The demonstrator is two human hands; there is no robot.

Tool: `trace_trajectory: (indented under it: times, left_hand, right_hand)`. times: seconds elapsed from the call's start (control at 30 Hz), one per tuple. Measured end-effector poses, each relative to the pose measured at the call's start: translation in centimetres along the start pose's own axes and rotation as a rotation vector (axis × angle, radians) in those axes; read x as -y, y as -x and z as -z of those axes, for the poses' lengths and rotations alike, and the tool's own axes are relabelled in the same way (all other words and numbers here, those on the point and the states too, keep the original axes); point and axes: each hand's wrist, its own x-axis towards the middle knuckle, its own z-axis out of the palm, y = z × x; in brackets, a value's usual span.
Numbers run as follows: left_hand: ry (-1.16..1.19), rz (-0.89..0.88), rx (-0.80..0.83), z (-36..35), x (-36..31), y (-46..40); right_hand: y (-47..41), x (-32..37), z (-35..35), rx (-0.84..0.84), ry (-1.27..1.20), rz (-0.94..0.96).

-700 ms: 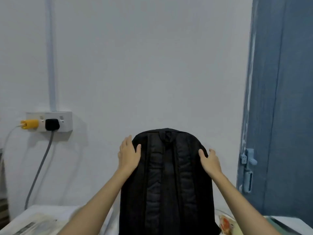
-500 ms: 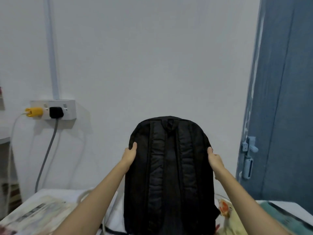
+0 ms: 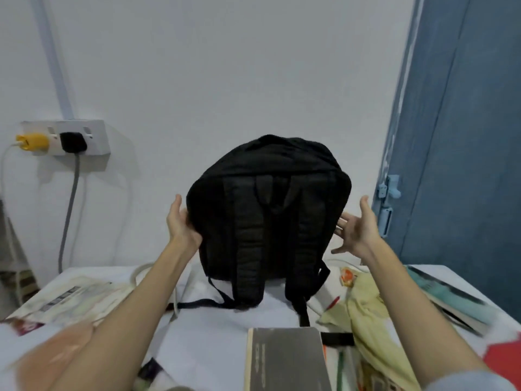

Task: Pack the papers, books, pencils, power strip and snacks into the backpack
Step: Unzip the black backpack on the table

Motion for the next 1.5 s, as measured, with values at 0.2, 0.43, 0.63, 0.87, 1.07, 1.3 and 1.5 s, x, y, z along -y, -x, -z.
trace_trajectory:
  times: [0.2,0.43,0.63,0.87,1.07,1.3,1.5]
  left_hand:
    - [-0.372,0.030,0.031,4.1,3.8,2.9]
    - [-0.955,-0.093,0.039,8.3,7.9,6.9]
    - [-1.399,-0.206,0.331,7.6,7.0,11.2]
    - [-1.383,0.057,0.573,-1.0,7.2,16.6]
    - [-1.350,-0.266,0.303,0.1,6.7,14.8]
    - [-1.127,-0.148,0.195,3.4,3.7,11.1]
    - [-1.089,-0.078,0.243,3.9,4.5,10.5]
  right_hand:
    - [4.1,-3.8,1.2,0.097,0.143,-0.111]
    - [6.7,-9.3,2.0,0.020,0.282,0.014]
    - [9.4,-10.2,1.2,-0.010,0.141,-0.089]
    - [9.8,-8.9,-2.3,0.135,-0.240,-0.072]
    - [8.1,-10.1,-2.1,0.084,0.175,-0.002]
    - [6.4,-14.6,1.4,0.134,1.340,0.046]
    - [6.8,-16.0,-2.0,0.349,1.728,0.074]
